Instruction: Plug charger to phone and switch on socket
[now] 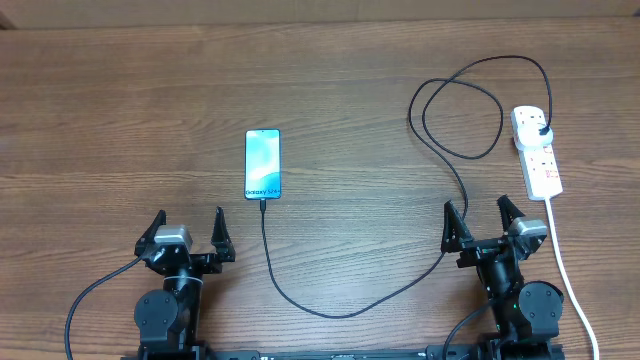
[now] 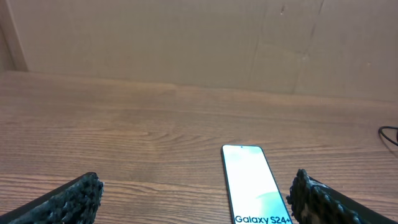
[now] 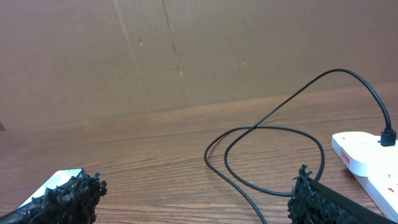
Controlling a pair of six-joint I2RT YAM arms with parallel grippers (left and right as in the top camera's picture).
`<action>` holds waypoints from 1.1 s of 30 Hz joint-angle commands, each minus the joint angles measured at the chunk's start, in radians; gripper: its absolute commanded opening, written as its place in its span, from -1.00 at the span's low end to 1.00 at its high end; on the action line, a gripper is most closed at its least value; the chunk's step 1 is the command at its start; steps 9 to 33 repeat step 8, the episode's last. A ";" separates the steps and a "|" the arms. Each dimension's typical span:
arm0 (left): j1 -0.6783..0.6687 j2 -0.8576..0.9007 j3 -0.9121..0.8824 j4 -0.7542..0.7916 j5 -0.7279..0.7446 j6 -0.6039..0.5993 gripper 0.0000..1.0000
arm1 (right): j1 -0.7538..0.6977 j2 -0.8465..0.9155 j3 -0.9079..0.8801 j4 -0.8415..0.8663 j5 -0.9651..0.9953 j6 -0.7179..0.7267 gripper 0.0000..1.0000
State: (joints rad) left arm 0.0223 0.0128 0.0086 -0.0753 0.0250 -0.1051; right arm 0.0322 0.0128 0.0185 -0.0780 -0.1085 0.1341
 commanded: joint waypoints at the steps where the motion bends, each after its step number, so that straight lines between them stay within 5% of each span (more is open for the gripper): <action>1: 0.011 -0.009 -0.004 -0.002 -0.007 0.008 1.00 | -0.006 -0.010 -0.011 0.005 -0.006 -0.002 1.00; 33: 0.011 -0.009 -0.004 -0.002 -0.007 0.008 1.00 | -0.006 -0.010 -0.011 0.005 -0.006 -0.002 1.00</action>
